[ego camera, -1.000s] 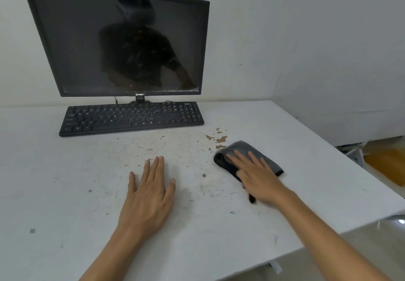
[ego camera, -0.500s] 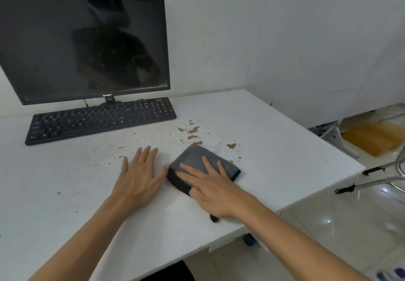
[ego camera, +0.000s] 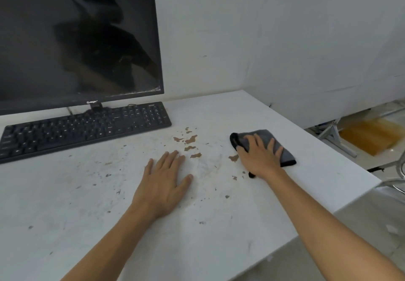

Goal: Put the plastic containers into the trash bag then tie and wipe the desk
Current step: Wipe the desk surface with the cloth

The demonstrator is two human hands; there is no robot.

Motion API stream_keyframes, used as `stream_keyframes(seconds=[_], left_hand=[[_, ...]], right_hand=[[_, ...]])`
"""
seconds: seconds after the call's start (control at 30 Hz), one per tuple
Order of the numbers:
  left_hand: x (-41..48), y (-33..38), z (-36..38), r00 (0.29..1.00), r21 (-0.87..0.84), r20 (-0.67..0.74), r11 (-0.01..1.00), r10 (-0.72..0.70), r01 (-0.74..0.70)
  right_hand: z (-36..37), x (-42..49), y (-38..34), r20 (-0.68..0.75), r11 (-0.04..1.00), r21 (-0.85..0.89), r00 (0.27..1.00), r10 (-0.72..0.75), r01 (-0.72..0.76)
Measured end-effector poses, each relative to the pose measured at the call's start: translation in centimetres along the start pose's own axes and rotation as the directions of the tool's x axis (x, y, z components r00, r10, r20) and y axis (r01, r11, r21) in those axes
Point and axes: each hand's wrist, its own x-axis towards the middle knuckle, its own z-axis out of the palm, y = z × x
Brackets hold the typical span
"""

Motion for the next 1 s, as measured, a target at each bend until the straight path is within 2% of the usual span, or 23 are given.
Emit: stream_keyframes(seconds=[0.1, 0.23, 0.3, 0.37, 0.43, 0.5, 0.63, 0.8, 0.9, 1.0], left_hand=[[0.1, 0.1, 0.1, 1.0, 0.008, -0.013, 1.0, -0.004, 0.004], [0.3, 0.1, 0.1, 1.0, 0.019, -0.012, 1.0, -0.012, 0.012], [0.3, 0.0, 0.1, 1.0, 0.017, -0.024, 1.0, -0.002, 0.003], [0.1, 0.0, 0.0, 0.999, -0.007, -0.047, 1.0, 0.018, -0.018], [0.1, -0.1, -0.1, 0.998, -0.025, -0.056, 0.999, 0.029, -0.03], [0.1, -0.2, 0.0, 0.998, -0.037, -0.057, 0.999, 0.034, -0.036], [0.0, -0.5, 0.2, 0.997, -0.044, -0.059, 0.998, 0.049, -0.052], [0.2, -0.1, 0.2, 0.997, -0.017, -0.061, 0.999, 0.041, -0.042], [-0.1, -0.2, 0.2, 0.998, -0.019, -0.063, 0.999, 0.029, -0.031], [0.1, 0.1, 0.0, 0.998, -0.026, -0.065, 0.999, 0.023, -0.025]], right_hand=[[0.6, 3.4, -4.6, 0.044, 0.994, -0.053, 0.995, -0.092, 0.094], [2.8, 1.6, -11.1, 0.117, 0.916, -0.088, 0.918, -0.38, 0.39], [3.3, -1.1, -11.3, 0.141, 0.86, -0.091, 0.861, -0.488, 0.502], [2.9, -3.7, -9.3, 0.156, 0.831, -0.081, 0.831, -0.534, 0.55], [2.2, -5.6, -6.3, 0.172, 0.826, -0.085, 0.825, -0.538, 0.557], [1.4, -6.5, -3.2, 0.172, 0.849, -0.098, 0.849, -0.499, 0.519], [0.0, -4.1, 0.9, 0.102, 0.947, -0.092, 0.949, -0.297, 0.306], [0.2, 4.0, -2.5, 0.068, 0.986, -0.07, 0.987, -0.148, 0.153], [1.1, 7.2, -8.4, 0.116, 0.974, -0.066, 0.972, -0.206, 0.215], [2.1, 6.2, -13.6, 0.145, 0.923, -0.063, 0.919, -0.367, 0.379]])
